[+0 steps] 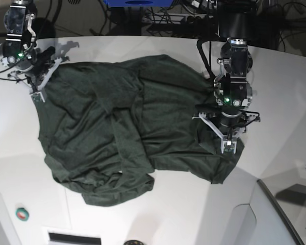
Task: Layout the t-shirt on the table in an organized manner, then fold the t-shirt properly
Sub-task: 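Pull the grasped fold with the left gripper toward the shirt edge, then grasp the shirt edge with the right gripper and lift it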
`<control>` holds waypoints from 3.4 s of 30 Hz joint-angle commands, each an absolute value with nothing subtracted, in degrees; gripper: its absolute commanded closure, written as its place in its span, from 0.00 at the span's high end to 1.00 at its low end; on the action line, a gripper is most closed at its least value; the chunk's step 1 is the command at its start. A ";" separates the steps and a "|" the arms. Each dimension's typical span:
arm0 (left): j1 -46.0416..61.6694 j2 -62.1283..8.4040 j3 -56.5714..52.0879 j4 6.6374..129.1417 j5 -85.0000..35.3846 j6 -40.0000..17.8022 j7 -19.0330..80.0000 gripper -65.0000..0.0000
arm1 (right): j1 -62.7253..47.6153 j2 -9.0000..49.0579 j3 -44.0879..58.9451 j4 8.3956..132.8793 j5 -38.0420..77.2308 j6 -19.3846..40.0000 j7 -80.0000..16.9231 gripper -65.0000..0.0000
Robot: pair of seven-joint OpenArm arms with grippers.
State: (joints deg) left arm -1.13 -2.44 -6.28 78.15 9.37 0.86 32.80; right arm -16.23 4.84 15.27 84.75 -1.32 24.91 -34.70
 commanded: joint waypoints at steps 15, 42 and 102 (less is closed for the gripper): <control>-5.58 -8.31 -5.49 68.97 -6.55 1.10 27.56 0.53 | -15.96 5.14 15.43 85.93 -0.84 24.84 -33.98 0.00; -3.38 -5.76 -0.48 70.73 -6.90 1.10 27.82 0.52 | -15.87 5.14 15.43 85.76 -0.84 24.84 -33.98 0.00; 25.10 -2.15 -34.68 92.18 -6.81 1.36 32.40 0.70 | -4.18 3.03 -22.20 79.52 -0.92 30.73 -34.15 0.00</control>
State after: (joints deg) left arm 24.95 -1.54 -34.41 90.96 -6.98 1.30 33.47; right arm -4.97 2.92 -22.52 78.32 -1.30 30.50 -34.74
